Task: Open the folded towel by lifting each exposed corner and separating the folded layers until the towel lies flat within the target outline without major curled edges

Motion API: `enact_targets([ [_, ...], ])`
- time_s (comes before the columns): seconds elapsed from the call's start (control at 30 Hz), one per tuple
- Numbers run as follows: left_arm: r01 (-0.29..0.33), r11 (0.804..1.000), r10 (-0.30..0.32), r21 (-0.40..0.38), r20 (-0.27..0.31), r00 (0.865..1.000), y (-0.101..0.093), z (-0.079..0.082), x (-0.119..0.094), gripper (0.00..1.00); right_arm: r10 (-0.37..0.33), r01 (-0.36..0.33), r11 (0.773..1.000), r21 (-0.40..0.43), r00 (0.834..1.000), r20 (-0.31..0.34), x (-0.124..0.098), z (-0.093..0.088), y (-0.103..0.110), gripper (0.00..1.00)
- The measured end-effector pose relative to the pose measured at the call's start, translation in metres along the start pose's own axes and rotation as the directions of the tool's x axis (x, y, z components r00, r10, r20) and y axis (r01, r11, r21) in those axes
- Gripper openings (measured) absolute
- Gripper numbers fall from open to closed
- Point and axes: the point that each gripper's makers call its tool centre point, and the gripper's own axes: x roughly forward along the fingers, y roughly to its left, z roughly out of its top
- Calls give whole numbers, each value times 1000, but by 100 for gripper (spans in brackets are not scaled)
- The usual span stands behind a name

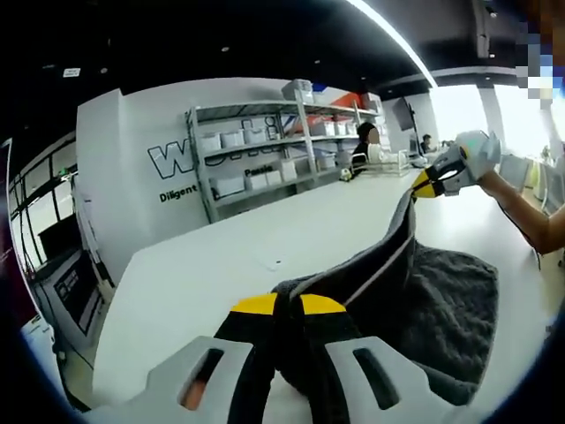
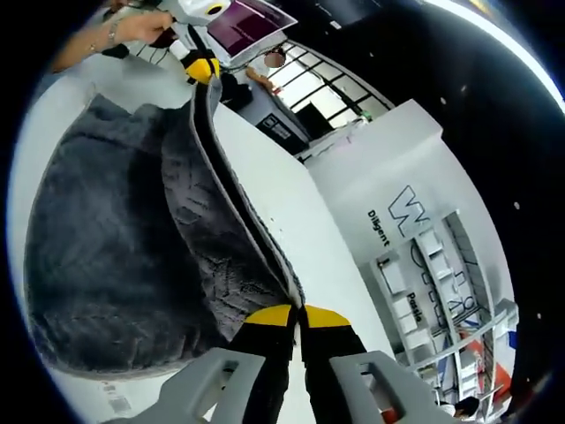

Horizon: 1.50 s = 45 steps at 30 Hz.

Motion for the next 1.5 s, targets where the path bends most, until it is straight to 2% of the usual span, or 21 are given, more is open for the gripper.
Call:
enact_targets([
  [0.13,-19,1000,19,0,-9,1000,5,-4,11,6,-9,10,1000,17,1000,-4,13,-4,0,0],
  [0.5,-49,999,49,5,-49,998,20,-22,44,6,-7,7,1000,-3,999,-50,52,-24,5,0],
  [0.67,-65,998,66,21,-62,996,28,-28,58,6,-8,8,1000,-7,997,-82,70,-32,10,0],
  [0.83,-99,993,103,70,-68,992,31,-33,66,6,-9,6,1000,-29,995,-103,85,-41,16,0],
  [0.97,-120,991,124,65,-66,990,36,-38,75,7,-12,8,999,-43,994,-110,90,-45,16,0],
  [1.13,-140,989,144,43,-92,985,40,-52,84,7,-6,-2,998,-64,993,-117,104,-48,18,0],
  [1.37,-159,986,165,56,-136,977,40,-72,91,7,12,-19,998,-55,992,-124,116,-55,29,1],
  [1.43,-167,985,173,51,-170,970,39,-80,91,9,23,-28,999,-40,992,-122,116,-56,32,2],
  [1.5,-152,986,161,62,-170,972,35,-80,91,12,17,-21,999,-24,991,-129,116,-56,33,5],
])
